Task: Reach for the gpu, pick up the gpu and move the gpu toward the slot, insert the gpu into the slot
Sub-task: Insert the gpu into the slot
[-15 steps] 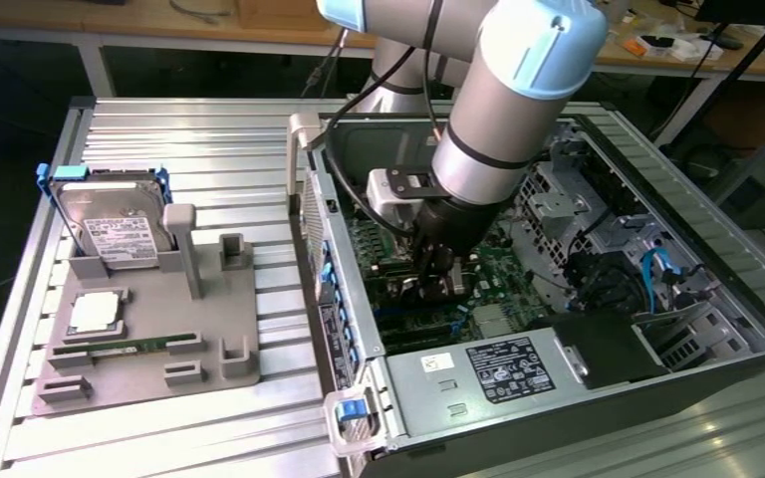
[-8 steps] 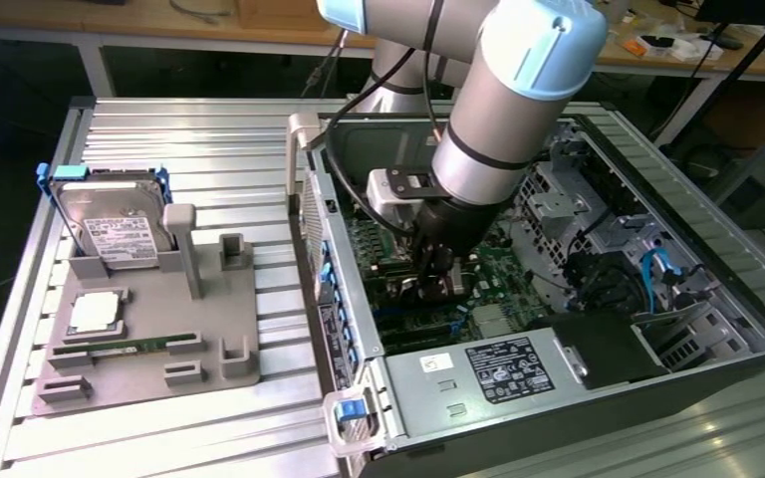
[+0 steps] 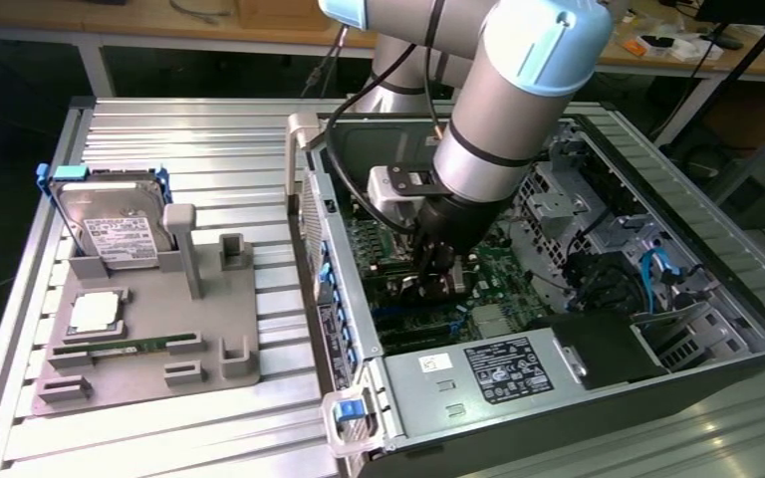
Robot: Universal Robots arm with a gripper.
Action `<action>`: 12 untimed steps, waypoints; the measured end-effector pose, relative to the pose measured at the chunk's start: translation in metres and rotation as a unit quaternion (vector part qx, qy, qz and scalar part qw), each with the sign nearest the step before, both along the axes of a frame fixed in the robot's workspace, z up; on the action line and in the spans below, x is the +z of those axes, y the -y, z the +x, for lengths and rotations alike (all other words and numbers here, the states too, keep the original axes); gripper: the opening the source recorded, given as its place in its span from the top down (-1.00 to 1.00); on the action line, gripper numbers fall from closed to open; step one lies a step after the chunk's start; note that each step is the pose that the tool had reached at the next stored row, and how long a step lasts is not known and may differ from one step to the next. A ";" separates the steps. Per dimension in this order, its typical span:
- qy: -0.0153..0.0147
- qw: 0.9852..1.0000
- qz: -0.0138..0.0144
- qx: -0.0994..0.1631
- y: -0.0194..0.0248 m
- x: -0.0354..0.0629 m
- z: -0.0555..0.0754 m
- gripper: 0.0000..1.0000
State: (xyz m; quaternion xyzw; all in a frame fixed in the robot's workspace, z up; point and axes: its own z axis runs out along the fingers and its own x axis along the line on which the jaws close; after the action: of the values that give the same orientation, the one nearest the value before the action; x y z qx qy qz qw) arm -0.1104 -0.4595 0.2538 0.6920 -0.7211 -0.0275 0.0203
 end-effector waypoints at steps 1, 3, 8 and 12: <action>0.000 1.000 0.000 0.000 0.0000 0.0001 0.000 0.45; 0.000 1.000 0.000 0.000 0.0000 0.0003 0.000 0.45; 0.000 1.000 0.000 0.003 -0.0001 0.0002 0.000 0.45; 0.000 1.000 0.000 0.007 -0.0002 0.0002 0.000 0.45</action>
State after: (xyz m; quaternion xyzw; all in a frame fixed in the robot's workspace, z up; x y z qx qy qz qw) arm -0.1104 -0.4593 0.2540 0.6968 -0.7165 -0.0273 0.0206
